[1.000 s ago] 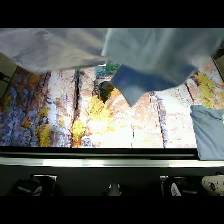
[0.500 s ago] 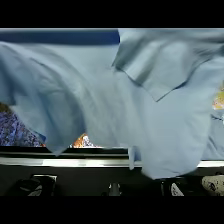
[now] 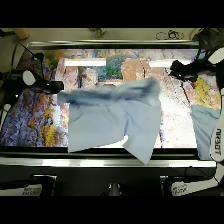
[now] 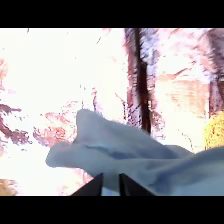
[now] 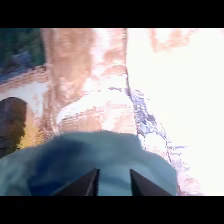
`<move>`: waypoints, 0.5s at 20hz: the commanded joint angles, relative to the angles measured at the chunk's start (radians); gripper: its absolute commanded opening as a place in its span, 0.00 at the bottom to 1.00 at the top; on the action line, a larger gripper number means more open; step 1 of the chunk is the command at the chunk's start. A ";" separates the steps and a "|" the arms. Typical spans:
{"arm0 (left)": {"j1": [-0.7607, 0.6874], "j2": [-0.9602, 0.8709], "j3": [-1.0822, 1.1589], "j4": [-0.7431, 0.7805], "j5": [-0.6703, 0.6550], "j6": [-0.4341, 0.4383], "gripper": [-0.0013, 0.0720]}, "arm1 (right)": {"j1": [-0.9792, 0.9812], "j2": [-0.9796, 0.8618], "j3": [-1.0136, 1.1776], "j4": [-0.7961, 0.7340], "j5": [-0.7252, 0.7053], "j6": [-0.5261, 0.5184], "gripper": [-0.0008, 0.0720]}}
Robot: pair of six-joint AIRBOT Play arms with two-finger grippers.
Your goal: Fold the shirts.
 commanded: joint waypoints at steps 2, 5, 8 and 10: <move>0.037 -0.099 0.031 -0.225 -0.132 0.076 0.91 | 0.006 -0.090 0.024 0.204 0.068 -0.078 0.69; 0.134 -0.046 0.020 -0.225 -0.369 0.188 0.91 | 0.006 -0.032 0.039 -0.097 0.267 -0.124 0.76; 0.187 0.127 -0.240 -0.230 -0.376 0.192 0.85 | -0.001 -0.027 -0.045 -0.220 0.372 -0.106 0.68; 0.186 0.280 -0.520 -0.266 -0.313 0.192 0.85 | 0.001 -0.026 -0.154 -0.159 0.372 -0.126 0.68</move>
